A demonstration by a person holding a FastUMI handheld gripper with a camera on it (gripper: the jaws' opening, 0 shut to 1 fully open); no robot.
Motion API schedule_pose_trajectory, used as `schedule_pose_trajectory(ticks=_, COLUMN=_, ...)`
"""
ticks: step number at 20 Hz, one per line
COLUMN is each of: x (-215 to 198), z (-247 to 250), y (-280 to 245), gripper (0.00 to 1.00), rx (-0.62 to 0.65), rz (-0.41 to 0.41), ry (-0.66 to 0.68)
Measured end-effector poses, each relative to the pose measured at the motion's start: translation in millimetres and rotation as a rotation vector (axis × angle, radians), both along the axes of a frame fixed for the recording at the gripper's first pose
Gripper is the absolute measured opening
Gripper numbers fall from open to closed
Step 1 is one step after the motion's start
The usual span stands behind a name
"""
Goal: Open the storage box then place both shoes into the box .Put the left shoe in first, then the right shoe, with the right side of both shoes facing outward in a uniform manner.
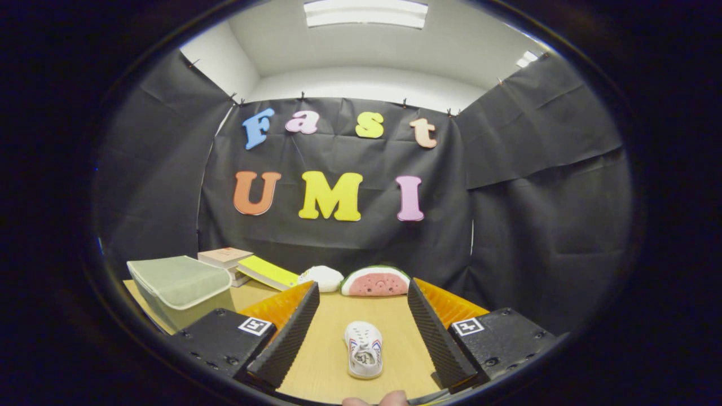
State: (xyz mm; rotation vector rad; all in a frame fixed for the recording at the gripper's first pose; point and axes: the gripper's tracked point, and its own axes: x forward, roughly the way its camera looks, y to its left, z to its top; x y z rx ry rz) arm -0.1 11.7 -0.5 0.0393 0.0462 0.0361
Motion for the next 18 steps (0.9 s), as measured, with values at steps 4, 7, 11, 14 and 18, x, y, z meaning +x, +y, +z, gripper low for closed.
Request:
schedule_pose_trajectory(ticks=4, x=-3.8, z=5.9, y=0.1, gripper=1.0, rx=-0.008, rz=-0.009, ry=0.0)
schedule_pose_trajectory(ticks=7, x=-8.4, z=6.6, y=3.7, gripper=1.0, rx=0.003, rz=-0.016, ry=0.008)
schedule_pose_trajectory(ticks=11, x=-7.3, z=0.5, y=13.2, gripper=1.0, rx=-0.012, rz=-0.008, ry=0.038)
schedule_pose_trajectory(ticks=14, x=-4.3, z=-4.1, y=25.7, gripper=1.0, rx=0.008, rz=0.026, ry=0.063)
schedule_pose_trajectory(ticks=18, x=1.6, z=-2.8, y=53.4, gripper=1.0, rx=0.056, rz=0.119, ry=0.076)
